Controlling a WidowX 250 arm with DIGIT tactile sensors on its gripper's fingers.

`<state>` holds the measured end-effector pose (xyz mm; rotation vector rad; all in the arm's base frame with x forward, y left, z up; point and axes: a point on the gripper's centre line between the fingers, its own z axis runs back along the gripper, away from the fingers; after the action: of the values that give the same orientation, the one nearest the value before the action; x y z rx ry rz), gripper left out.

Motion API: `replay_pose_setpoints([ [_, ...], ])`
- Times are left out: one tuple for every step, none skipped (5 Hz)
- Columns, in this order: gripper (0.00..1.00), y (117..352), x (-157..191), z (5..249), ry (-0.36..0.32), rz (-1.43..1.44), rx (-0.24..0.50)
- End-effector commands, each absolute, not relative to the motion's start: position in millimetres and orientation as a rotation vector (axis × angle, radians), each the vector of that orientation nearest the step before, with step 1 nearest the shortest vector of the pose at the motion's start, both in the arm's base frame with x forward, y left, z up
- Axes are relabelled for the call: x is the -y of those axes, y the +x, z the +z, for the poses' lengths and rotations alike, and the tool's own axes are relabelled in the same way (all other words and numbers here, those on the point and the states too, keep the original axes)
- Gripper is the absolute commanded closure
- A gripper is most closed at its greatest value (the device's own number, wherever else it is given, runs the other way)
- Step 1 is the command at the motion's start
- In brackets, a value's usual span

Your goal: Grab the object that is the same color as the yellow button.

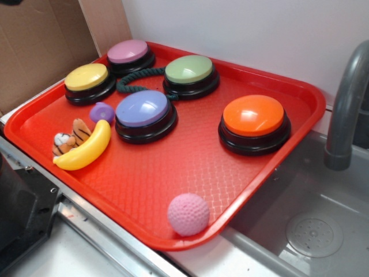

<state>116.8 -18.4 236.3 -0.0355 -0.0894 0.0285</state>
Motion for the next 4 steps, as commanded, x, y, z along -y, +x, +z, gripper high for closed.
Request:
replay_pose_setpoints([
  [0.0,116.8,18.4,236.3,-0.035,0.028,0.089],
  [0.0,122.5,8.4,205.0,0.004,0.039,0.127],
  [0.0,133.1,2.5,168.5,0.039,0.045,0.139],
  [0.0,144.6,6.8,131.8,0.032,0.045,0.123],
])
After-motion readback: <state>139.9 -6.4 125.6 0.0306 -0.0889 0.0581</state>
